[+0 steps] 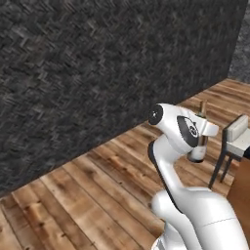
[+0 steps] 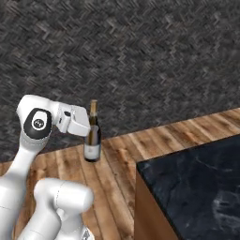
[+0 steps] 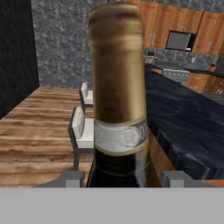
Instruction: There is a wine glass and glass cup on the dining counter. Place the wine bottle next to the wine glass and the juice bottle next to the glass cup.
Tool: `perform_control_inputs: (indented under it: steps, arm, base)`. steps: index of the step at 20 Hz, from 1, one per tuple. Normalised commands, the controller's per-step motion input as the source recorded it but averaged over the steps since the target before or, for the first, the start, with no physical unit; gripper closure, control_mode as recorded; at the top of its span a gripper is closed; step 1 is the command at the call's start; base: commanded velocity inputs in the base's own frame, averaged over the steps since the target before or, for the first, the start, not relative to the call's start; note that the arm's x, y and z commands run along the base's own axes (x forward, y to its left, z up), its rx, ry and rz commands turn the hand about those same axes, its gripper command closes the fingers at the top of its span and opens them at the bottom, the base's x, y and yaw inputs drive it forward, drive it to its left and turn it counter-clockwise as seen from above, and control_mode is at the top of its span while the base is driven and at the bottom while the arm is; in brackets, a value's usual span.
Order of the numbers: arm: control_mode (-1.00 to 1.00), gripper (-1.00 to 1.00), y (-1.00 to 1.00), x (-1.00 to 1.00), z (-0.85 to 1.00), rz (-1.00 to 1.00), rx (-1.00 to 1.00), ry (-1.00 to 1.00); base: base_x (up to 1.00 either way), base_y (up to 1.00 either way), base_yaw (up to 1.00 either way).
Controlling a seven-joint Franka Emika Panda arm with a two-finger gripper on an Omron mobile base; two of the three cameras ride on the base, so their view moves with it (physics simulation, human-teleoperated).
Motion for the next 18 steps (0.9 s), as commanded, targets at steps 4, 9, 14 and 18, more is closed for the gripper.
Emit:
perform_control_inputs:
  steps: [4,9,14,18]
  arm:
    - [1.00,1.00,0.00,0.00,0.00,0.00,0.00,0.00]
    - [1.00,1.00,0.00,0.00,0.00,0.00,0.00,0.00]
    - [1.00,1.00,0.00,0.00,0.00,0.00,0.00,0.00]
    - [1.00,1.00,0.00,0.00,0.00,0.00,0.00,0.00]
  base:
    - [0.63,0.07,-0.38]
    - [0.63,0.08,-0.38]
    - [0.62,0.08,-0.39]
    - [0.63,0.08,-0.38]
